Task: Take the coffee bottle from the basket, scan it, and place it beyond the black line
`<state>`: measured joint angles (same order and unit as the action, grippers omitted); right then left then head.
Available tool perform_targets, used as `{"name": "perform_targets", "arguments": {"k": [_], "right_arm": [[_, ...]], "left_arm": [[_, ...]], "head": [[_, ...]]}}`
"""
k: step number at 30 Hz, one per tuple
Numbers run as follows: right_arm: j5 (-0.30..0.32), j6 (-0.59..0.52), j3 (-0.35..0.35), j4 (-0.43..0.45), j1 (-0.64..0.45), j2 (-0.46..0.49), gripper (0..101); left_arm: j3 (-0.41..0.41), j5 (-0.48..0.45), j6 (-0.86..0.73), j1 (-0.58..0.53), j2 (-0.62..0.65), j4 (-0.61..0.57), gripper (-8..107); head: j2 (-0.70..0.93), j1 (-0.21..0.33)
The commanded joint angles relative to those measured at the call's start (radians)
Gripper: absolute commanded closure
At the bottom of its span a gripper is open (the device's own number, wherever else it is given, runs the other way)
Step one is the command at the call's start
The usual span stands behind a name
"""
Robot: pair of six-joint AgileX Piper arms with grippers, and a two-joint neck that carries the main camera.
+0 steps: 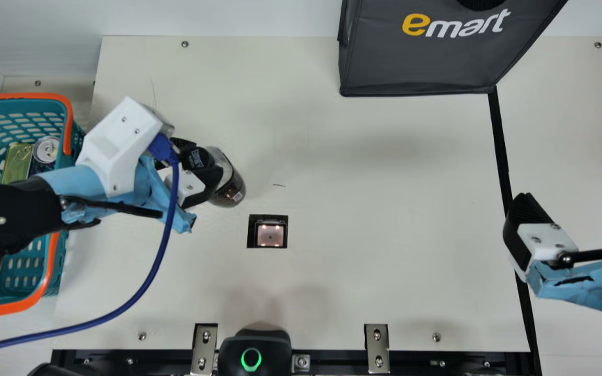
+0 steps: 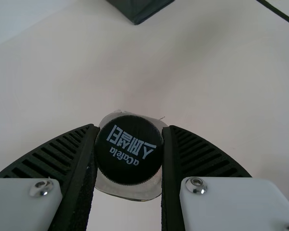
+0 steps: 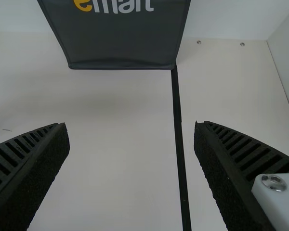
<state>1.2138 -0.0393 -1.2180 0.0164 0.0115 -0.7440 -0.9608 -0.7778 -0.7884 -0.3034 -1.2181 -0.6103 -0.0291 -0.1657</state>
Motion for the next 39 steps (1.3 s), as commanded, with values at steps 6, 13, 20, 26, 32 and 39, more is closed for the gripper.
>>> {"name": "perform_targets", "arguments": {"k": [6, 13, 20, 26, 32, 39], "right_arm": [[0.0, 0.0, 0.0, 0.0, 0.0, 0.0, 11], [0.001, 0.0, 0.0, 0.0, 0.0, 0.0, 11], [0.0, 0.0, 0.0, 0.0, 0.0, 0.0, 11], [0.0, 0.0, 0.0, 0.0, 0.0, 0.0, 11], [0.0, 0.0, 0.0, 0.0, 0.0, 0.0, 11], [0.0, 0.0, 0.0, 0.0, 0.0, 0.0, 11]], "left_arm": [[-0.014, -0.036, -0.119, -0.021, 0.0, -0.045, 89], [-0.013, -0.068, -0.193, -0.043, 0.007, -0.073, 89], [-0.004, -0.088, -0.241, -0.066, 0.014, -0.09, 89], [0.004, -0.085, -0.256, -0.094, 0.015, -0.1, 89], [0.015, -0.076, -0.261, -0.125, 0.011, -0.108, 89], [0.025, -0.07, -0.265, -0.151, 0.009, -0.113, 89]], "head": [[0.002, 0.027], [0.002, 0.027], [0.002, 0.027], [0.002, 0.027], [0.002, 0.027], [0.002, 0.027]]}}
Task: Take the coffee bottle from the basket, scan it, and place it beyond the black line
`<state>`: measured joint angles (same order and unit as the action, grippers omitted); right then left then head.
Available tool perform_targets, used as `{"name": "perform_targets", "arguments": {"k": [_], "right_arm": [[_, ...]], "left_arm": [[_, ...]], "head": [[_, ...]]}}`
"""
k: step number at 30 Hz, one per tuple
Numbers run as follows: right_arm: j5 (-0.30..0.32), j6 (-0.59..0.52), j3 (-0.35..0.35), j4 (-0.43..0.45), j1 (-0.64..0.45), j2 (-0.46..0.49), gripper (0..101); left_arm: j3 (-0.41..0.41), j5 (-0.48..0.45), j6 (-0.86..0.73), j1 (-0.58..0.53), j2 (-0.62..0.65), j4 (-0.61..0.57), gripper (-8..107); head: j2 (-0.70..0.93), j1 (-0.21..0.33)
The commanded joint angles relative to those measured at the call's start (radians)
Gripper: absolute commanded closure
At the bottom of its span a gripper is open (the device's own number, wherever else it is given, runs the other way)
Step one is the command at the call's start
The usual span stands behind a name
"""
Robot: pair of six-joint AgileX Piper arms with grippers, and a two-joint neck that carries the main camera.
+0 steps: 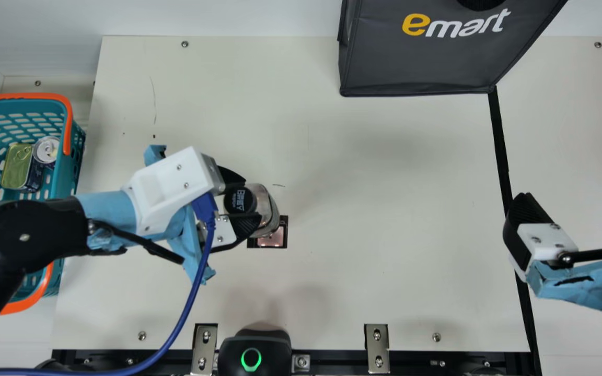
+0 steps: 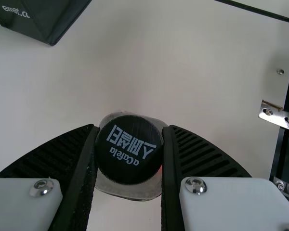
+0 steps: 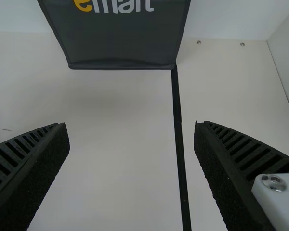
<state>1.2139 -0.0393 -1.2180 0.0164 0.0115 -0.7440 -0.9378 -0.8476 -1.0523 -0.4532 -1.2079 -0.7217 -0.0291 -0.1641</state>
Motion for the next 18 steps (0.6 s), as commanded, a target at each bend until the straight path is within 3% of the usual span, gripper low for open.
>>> {"name": "perform_targets", "arguments": {"k": [1, 18], "right_arm": [[0.0, 0.0, 0.0, 0.0, 0.0, 0.0, 11], [0.0, 0.0, 0.0, 0.0, 0.0, 0.0, 11]], "left_arm": [[0.004, -0.001, -0.004, -0.003, -0.001, -0.003, 89], [0.035, -0.072, -0.096, 0.052, 0.025, -0.032, 89]], "head": [[0.002, 0.026], [0.002, 0.026]]}}
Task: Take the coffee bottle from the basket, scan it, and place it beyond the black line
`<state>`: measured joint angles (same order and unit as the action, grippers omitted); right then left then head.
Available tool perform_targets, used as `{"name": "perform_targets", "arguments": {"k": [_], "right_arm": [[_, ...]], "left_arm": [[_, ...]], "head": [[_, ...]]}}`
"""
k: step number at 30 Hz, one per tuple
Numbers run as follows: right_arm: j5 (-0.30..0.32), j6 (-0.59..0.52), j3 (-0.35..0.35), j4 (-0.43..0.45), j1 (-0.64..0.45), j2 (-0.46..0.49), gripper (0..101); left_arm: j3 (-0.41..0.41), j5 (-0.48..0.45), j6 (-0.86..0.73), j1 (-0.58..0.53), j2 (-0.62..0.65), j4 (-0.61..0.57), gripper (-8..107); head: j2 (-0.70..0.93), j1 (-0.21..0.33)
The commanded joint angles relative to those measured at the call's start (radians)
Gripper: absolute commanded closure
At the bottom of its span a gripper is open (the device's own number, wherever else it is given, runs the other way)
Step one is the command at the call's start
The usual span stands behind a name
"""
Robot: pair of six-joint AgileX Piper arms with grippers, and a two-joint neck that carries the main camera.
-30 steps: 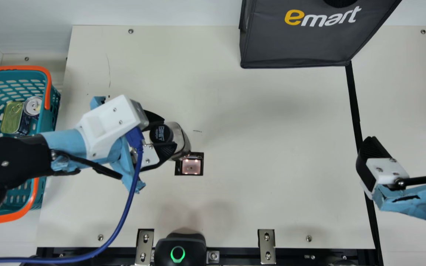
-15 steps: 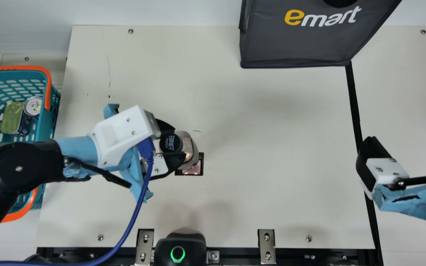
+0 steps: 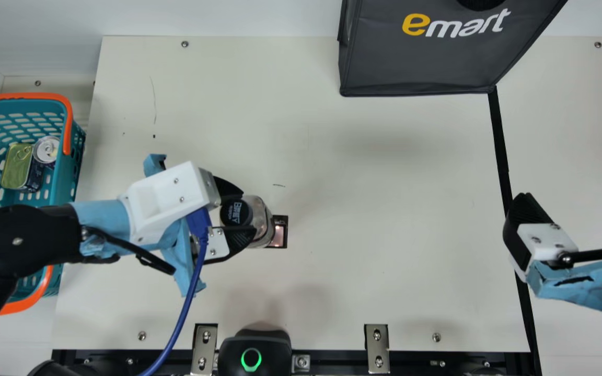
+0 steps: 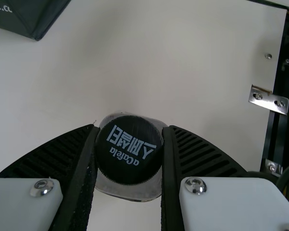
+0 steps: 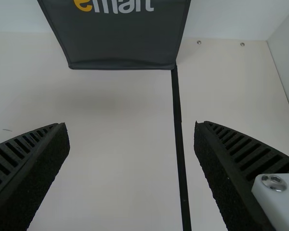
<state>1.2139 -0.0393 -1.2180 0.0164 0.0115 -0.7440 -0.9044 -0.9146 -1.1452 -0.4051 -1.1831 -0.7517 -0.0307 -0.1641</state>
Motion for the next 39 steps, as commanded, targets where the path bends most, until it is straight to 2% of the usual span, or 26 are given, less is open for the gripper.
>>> {"name": "perform_targets", "arguments": {"k": [1, 15, 30, 39], "right_arm": [[0.0, 0.0, 0.0, 0.0, 0.0, 0.0, 11], [0.0, 0.0, 0.0, 0.0, 0.0, 0.0, 11], [0.0, 0.0, 0.0, 0.0, 0.0, 0.0, 11], [0.0, 0.0, 0.0, 0.0, 0.0, 0.0, 11]], "left_arm": [[0.004, -0.01, -0.009, 0.009, 0.003, -0.004, 89], [0.015, -0.059, -0.052, 0.045, 0.021, -0.016, 89], [-0.035, -0.095, -0.072, 0.061, 0.01, -0.015, 89], [-0.037, -0.111, -0.055, 0.055, 0.027, -0.009, 89]], "head": [[0.003, 0.026], [0.003, 0.026], [0.003, 0.026], [0.003, 0.026]]}}
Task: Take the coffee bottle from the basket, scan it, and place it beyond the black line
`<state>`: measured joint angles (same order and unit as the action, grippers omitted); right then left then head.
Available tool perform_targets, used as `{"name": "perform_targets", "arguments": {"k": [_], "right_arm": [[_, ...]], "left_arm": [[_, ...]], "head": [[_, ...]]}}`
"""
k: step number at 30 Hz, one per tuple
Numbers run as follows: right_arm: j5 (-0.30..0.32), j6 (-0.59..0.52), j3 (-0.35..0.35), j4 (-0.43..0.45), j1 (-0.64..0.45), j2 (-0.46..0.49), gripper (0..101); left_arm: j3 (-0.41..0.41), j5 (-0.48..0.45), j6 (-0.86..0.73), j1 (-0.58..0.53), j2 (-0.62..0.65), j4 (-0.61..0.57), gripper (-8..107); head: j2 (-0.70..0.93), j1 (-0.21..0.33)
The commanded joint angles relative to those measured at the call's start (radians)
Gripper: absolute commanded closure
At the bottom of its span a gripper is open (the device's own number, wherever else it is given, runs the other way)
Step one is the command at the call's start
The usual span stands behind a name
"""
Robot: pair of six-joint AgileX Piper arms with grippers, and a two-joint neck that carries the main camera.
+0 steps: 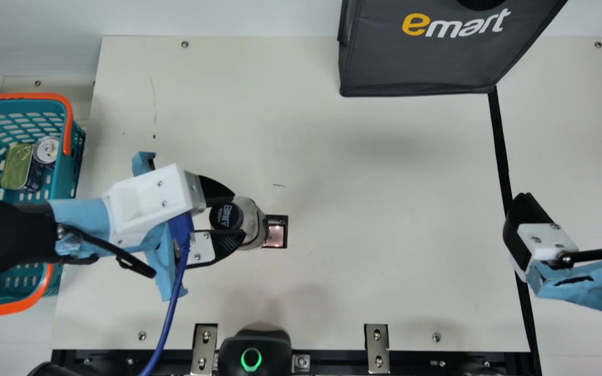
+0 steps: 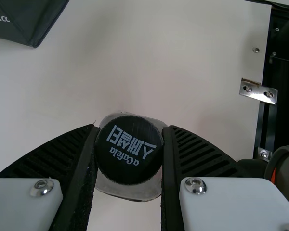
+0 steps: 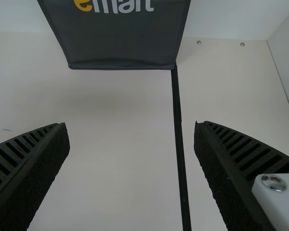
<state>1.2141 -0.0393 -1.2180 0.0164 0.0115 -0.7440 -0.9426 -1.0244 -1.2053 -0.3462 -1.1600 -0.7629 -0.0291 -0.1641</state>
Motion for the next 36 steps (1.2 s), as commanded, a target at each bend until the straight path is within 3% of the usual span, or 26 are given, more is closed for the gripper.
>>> {"name": "perform_targets", "arguments": {"k": [1, 23, 36], "right_arm": [[0.0, 0.0, 0.0, 0.0, 0.0, 0.0, 11], [0.0, 0.0, 0.0, 0.0, 0.0, 0.0, 11], [0.0, 0.0, 0.0, 0.0, 0.0, 0.0, 11]], "left_arm": [[0.002, -0.003, 0.01, -0.006, 0.008, 0.003, 89], [0.058, 0.011, 0.122, -0.099, 0.086, 0.027, 89], [0.095, 0.011, 0.104, -0.086, 0.106, 0.03, 89]], "head": [[0.002, 0.026], [0.002, 0.026], [0.002, 0.026]]}}
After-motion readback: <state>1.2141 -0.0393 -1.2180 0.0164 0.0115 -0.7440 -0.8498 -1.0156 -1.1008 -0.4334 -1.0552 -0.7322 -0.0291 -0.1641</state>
